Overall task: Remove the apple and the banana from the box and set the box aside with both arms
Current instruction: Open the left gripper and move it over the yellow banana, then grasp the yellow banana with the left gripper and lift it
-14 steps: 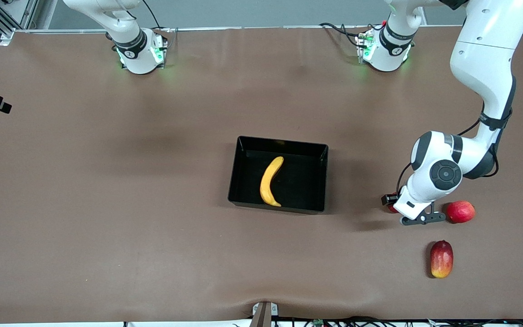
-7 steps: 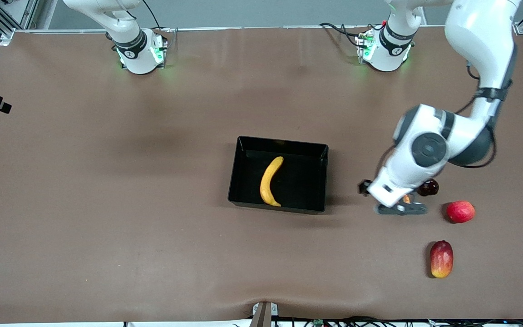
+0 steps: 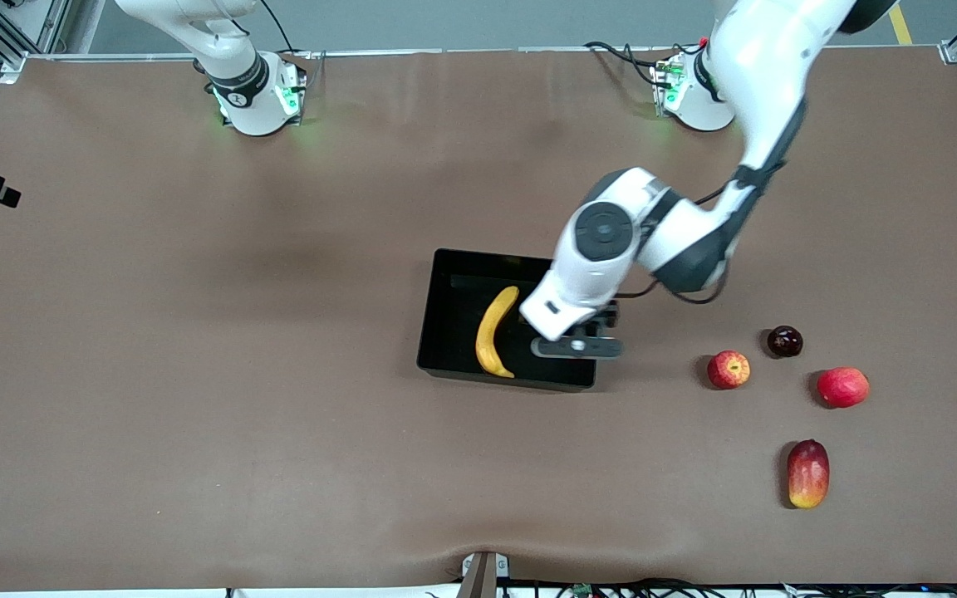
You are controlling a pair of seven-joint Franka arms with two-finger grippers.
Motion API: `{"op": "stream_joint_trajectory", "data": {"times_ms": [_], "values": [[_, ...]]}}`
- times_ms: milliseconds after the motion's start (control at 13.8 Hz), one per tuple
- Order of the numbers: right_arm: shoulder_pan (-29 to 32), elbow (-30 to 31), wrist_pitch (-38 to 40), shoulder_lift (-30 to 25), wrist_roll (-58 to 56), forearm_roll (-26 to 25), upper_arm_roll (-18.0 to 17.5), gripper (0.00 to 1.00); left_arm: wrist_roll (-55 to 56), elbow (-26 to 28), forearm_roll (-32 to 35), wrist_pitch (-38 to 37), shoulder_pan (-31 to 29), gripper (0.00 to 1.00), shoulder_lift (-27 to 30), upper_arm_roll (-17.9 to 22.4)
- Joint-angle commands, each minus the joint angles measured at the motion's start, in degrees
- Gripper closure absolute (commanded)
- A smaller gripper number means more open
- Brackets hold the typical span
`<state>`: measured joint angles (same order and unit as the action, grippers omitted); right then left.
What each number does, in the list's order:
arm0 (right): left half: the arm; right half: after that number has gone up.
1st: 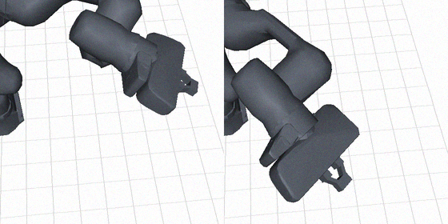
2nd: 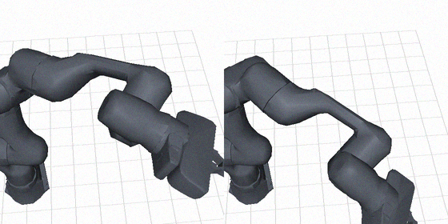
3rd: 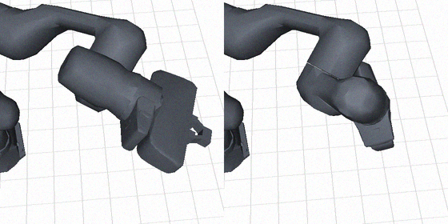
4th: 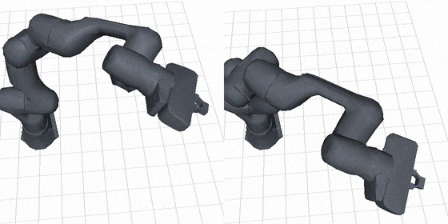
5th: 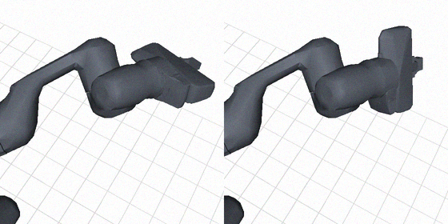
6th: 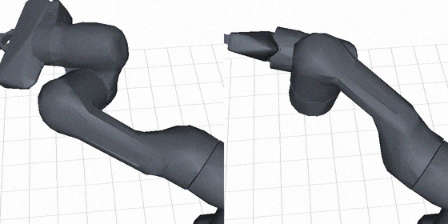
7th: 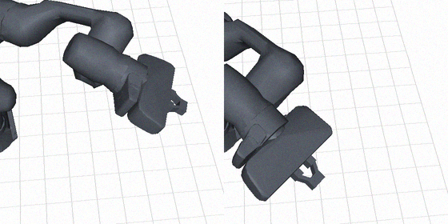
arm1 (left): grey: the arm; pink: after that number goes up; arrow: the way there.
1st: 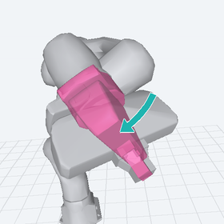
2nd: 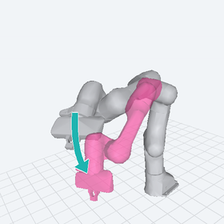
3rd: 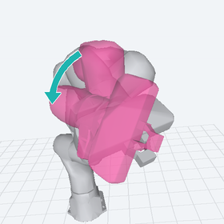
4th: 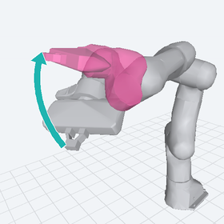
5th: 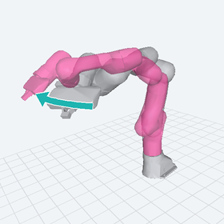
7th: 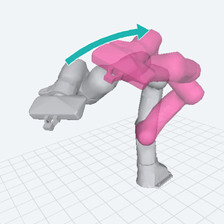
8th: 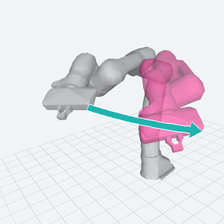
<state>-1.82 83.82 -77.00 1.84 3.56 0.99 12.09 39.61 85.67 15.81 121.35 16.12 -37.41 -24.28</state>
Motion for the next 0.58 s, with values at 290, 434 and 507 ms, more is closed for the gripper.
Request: {"op": "stream_joint_trajectory", "data": {"times_ms": [290,434,507], "values": [[1.3,-0.32,0.18,0.1,-0.31,0.94,-0.67,0.0,-1.38,-5.78,1.06,7.4,6.11,0.0,-10.04,0.73],[1.3,-0.32,0.18,0.1,-0.31,0.94,-0.67,0.0,-0.94,-5.78,1.76,9.77,7.95,0.0,-11.62,1.51],[1.3,-0.32,0.18,0.1,-0.31,0.94,-0.67,0.0,-0.76,-5.78,1.77,10.74,8.92,0.0,-12.24,2.56]]}}
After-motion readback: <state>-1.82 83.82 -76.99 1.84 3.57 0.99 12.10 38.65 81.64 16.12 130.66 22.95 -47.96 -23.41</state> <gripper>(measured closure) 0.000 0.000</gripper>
